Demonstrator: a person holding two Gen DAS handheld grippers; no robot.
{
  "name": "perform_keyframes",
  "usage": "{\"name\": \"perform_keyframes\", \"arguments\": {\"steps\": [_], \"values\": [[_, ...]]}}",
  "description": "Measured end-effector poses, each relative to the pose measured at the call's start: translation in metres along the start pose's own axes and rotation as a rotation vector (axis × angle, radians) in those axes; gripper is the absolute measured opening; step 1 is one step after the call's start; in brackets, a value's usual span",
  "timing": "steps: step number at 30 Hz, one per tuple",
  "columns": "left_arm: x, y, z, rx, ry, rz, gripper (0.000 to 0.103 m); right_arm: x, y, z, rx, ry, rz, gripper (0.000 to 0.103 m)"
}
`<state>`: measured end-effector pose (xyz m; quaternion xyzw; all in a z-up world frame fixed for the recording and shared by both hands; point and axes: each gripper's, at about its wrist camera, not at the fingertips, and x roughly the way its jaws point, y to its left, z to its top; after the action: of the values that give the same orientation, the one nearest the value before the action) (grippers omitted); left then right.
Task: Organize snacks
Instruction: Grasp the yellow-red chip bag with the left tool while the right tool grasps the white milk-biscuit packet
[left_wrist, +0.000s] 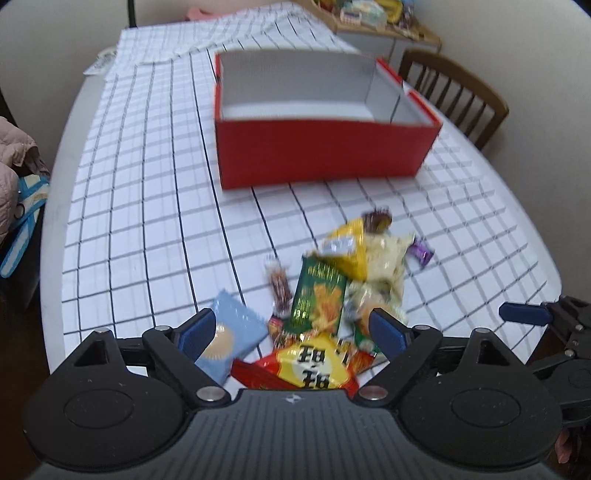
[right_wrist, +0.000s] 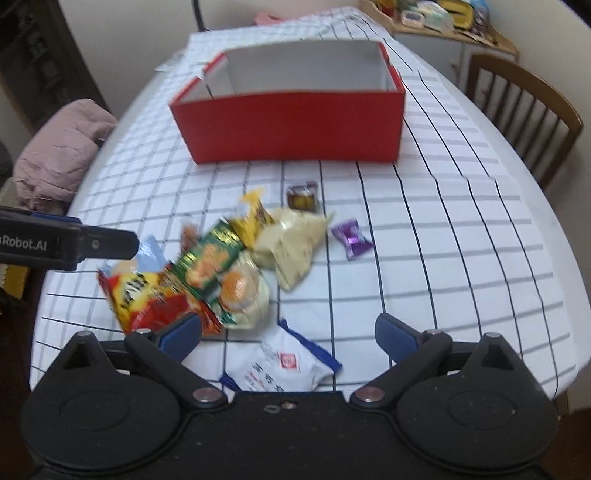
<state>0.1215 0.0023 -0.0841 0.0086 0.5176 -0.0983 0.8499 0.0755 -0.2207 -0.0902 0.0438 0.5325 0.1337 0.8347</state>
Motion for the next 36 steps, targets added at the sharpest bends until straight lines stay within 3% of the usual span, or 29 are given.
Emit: {"name": "perform_keyframes", "arguments": {"steps": [14, 24, 27, 29, 33, 34, 36], "values": [[0.043, -0.02, -0.006, 0.113, 0.156, -0.023, 0.09, 0.049, -0.006, -0.017, 0.207, 0.16, -0.067, 0.097], [0.061, -0.024, -0.014, 0.145, 0.237, -0.044, 0.09, 0.06, 0.012, -0.024, 0.152, 0.186, -0.119, 0.094], [0.061, -0.022, -0.017, 0.136, 0.239, -0.042, 0.09, 0.059, 0.014, -0.025, 0.135, 0.175, -0.122, 0.089], [0.058, -0.022, -0.019, 0.124, 0.224, -0.034, 0.08, 0.056, 0.014, -0.026, 0.137, 0.161, -0.121, 0.082], [0.055, -0.019, -0.023, 0.093, 0.214, -0.027, 0.074, 0.053, 0.013, -0.027, 0.129, 0.144, -0.134, 0.07], [0.055, -0.019, -0.025, 0.091, 0.213, -0.018, 0.067, 0.052, 0.013, -0.027, 0.124, 0.14, -0.134, 0.064], [0.053, -0.018, -0.028, 0.077, 0.211, -0.013, 0.065, 0.05, 0.014, -0.028, 0.113, 0.136, -0.128, 0.061]]}}
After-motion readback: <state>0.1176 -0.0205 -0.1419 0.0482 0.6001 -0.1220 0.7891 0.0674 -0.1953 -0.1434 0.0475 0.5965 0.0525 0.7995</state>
